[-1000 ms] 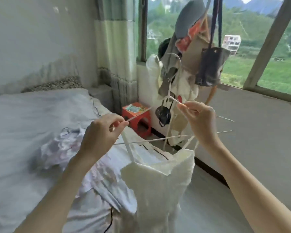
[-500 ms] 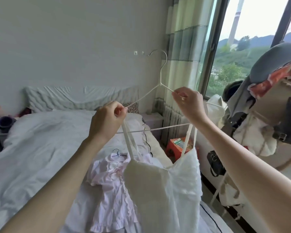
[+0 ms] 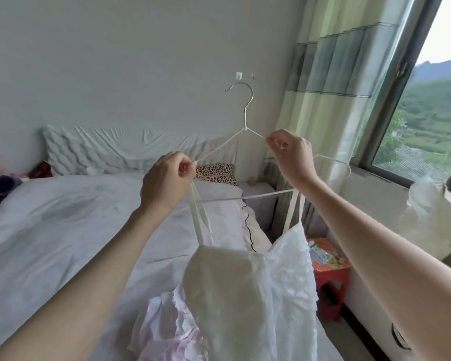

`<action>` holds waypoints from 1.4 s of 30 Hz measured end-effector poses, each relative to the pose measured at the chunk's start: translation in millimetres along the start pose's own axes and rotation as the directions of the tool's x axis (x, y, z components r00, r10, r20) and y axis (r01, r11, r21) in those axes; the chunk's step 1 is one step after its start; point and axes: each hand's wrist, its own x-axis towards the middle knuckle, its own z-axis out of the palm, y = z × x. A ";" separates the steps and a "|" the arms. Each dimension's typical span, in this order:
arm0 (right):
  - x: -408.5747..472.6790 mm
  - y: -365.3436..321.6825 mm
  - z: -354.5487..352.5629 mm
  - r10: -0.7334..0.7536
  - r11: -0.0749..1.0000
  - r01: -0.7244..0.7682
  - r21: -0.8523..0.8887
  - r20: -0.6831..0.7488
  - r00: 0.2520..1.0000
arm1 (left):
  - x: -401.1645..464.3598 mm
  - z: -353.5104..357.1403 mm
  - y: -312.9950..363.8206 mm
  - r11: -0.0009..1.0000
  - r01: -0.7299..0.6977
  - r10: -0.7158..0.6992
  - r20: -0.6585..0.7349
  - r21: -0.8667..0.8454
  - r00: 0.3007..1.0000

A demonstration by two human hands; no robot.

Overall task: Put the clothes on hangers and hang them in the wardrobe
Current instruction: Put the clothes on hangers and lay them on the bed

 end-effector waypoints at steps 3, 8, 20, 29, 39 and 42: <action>-6.1 51.1 81.1 0.102 0.995 -0.100 -0.020 0.112 0.989 | -8.0 63.3 -65.5 0.993 0.109 -0.113 0.125 0.034 0.986; -59.3 142.1 205.5 0.354 0.933 -0.357 -0.055 0.339 0.872 | -60.7 152.8 -170.6 0.954 0.273 -0.299 0.303 0.126 0.905; -169.3 212.0 285.0 0.494 0.866 -0.374 -0.332 0.683 0.538 | -155.9 236.8 -272.0 0.896 0.322 -0.443 0.669 0.306 0.597; -256.8 190.2 166.5 0.489 0.871 -0.313 -0.378 0.621 0.613 | -221.8 213.3 -162.2 0.960 0.276 -0.220 0.724 0.043 0.653; -414.7 116.3 -123.5 0.657 0.614 -0.296 -0.731 0.266 0.706 | -358.4 134.7 63.5 0.962 -0.002 0.245 0.854 -0.275 0.460; -490.5 83.7 -214.1 0.749 0.465 -0.436 -0.770 0.079 0.658 | -409.2 108.1 134.5 0.914 -0.056 0.393 0.842 -0.402 0.371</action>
